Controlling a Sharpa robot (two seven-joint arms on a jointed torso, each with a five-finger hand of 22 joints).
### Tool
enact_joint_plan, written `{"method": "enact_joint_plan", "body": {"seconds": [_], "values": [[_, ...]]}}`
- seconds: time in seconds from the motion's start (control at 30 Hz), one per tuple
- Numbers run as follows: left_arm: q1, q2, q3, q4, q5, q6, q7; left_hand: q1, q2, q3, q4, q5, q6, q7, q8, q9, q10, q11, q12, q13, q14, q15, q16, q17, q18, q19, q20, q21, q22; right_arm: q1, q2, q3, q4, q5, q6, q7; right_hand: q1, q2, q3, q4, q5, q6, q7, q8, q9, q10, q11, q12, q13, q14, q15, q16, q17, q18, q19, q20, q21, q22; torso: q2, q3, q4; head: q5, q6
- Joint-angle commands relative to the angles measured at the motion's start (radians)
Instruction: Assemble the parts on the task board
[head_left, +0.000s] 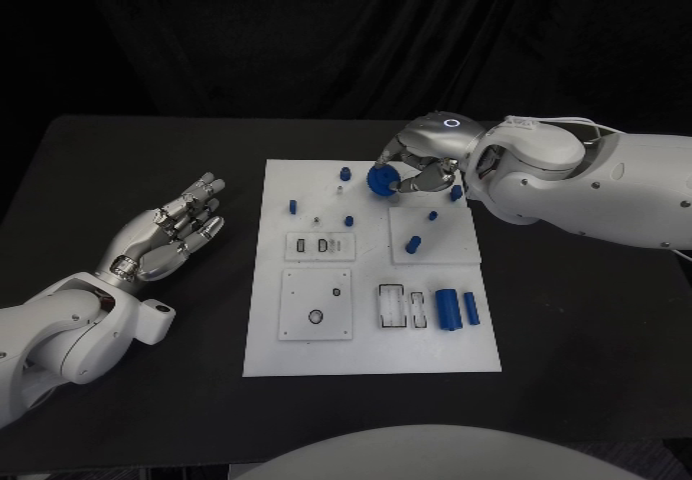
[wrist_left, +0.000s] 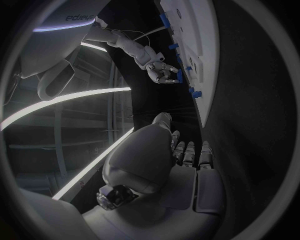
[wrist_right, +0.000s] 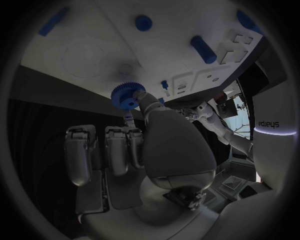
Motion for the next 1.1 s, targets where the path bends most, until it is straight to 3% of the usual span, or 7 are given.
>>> {"method": "enact_joint_plan", "body": {"seconds": [0.03, 0.53, 0.93, 1.1], "values": [[0.002, 0.002, 0.001, 0.003, 0.004, 0.01, 0.149, -0.012, 0.0, 0.003, 0.001, -0.002, -0.001, 0.004, 0.002, 0.001, -0.001, 0.007, -0.001, -0.001, 0.0, 0.009, -0.004, -0.002, 0.002, -0.001, 0.007, -0.004, -0.001, 0.003, 0.025, 0.001, 0.003, -0.007, -0.003, 0.028, -0.011, 0.0, -0.002, 0.007, -0.008, 0.002, -0.011, 0.193, 0.411, 0.104, -0.007, 0.003, 0.263, 0.102, -0.006, 0.003, 0.263, -0.016, 0.105, -0.005, 0.003, 0.263, 0.0, -0.0002, 0.0002, 0.0, 0.001], [0.002, 0.008, 0.001, 0.003, 0.004, 0.011, 0.147, -0.014, -0.001, 0.003, 0.001, -0.003, -0.001, 0.005, 0.002, 0.001, -0.001, 0.007, -0.001, -0.001, 0.0, 0.01, -0.004, -0.002, 0.002, -0.001, 0.008, -0.004, -0.001, 0.005, 0.155, 0.002, -0.064, -0.007, 0.031, 0.039, -0.016, -0.001, 0.002, 0.009, -0.033, -0.014, -0.009, 0.192, 0.42, 0.104, -0.005, 0.003, 0.263, 0.102, -0.006, 0.003, 0.263, -0.016, 0.105, -0.004, 0.003, 0.263, 0.0, 0.0001, 0.0004, -0.002, -0.001], [0.002, 0.012, 0.001, 0.001, 0.004, 0.013, 0.146, -0.014, -0.001, 0.003, 0.001, -0.003, -0.001, 0.005, 0.002, 0.001, -0.001, 0.008, -0.001, -0.001, 0.0, 0.01, -0.004, -0.002, 0.002, -0.001, 0.009, -0.004, -0.001, 0.005, 0.196, 0.002, -0.109, -0.007, 0.069, 0.016, -0.019, -0.003, 0.014, 0.009, -0.041, -0.044, -0.001, 0.169, 0.416, 0.104, -0.001, 0.003, 0.263, 0.102, -0.002, 0.003, 0.263, -0.016, 0.105, -0.002, 0.003, 0.263, 0.0, 0.0001, 0.0005, -0.002, -0.005], [0.002, 0.015, 0.001, -0.001, 0.004, 0.015, 0.145, -0.014, -0.001, 0.003, 0.001, -0.003, -0.001, 0.005, 0.002, 0.001, -0.001, 0.008, -0.001, -0.001, 0.0, 0.01, -0.004, -0.002, 0.002, -0.001, 0.009, -0.004, -0.001, 0.005, 0.206, 0.002, -0.12, -0.007, 0.078, 0.01, -0.022, -0.006, 0.024, 0.01, -0.045, -0.066, 0.001, 0.142, 0.407, 0.104, 0.001, 0.003, 0.263, 0.102, 0.0, 0.003, 0.263, -0.016, 0.105, 0.001, 0.003, 0.263, 0.0, 0.0, 0.0002, -0.004, -0.005]]}}
